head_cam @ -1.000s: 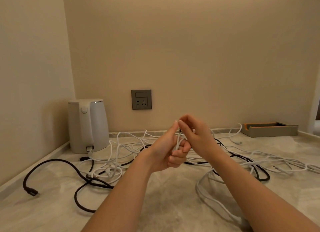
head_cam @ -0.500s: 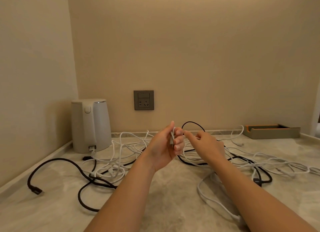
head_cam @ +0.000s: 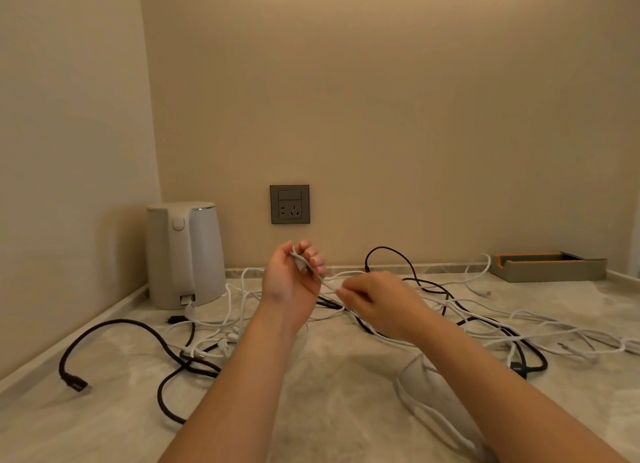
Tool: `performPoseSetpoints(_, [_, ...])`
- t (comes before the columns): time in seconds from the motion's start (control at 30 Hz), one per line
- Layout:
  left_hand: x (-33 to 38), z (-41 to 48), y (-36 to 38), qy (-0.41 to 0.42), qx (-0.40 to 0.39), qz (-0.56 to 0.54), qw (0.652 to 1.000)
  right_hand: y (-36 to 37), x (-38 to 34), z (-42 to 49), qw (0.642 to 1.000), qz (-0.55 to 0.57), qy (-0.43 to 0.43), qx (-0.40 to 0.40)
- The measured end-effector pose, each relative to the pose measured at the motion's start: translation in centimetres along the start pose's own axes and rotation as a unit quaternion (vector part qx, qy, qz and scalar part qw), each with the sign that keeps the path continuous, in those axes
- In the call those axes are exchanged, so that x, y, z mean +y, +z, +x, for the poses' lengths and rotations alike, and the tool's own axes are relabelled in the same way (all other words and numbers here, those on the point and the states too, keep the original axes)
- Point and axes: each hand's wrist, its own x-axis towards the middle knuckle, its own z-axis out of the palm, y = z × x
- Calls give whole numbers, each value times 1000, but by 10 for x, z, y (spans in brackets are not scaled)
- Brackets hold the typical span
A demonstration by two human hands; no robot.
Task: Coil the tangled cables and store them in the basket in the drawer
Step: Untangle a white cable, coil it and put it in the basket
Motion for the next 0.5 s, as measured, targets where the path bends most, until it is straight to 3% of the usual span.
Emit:
performPoseSetpoints(0.1, [11,3,-7,29,22,-38,999,-11,-19,-5,992,58,-50,-104])
performPoseSetpoints(0.2, [11,4,-14,31,49,-25,998,-15,-32,-8,987,-23,-50,-152])
performPoseSetpoints(0.3, [5,5,-14,35,86,33,995,-22,-41,-13,982,-129,-79,-116])
performPoseSetpoints(0.5, [-11,7,-9,84,126,233,961,-30,-42,-14,982,-139,-87,-95])
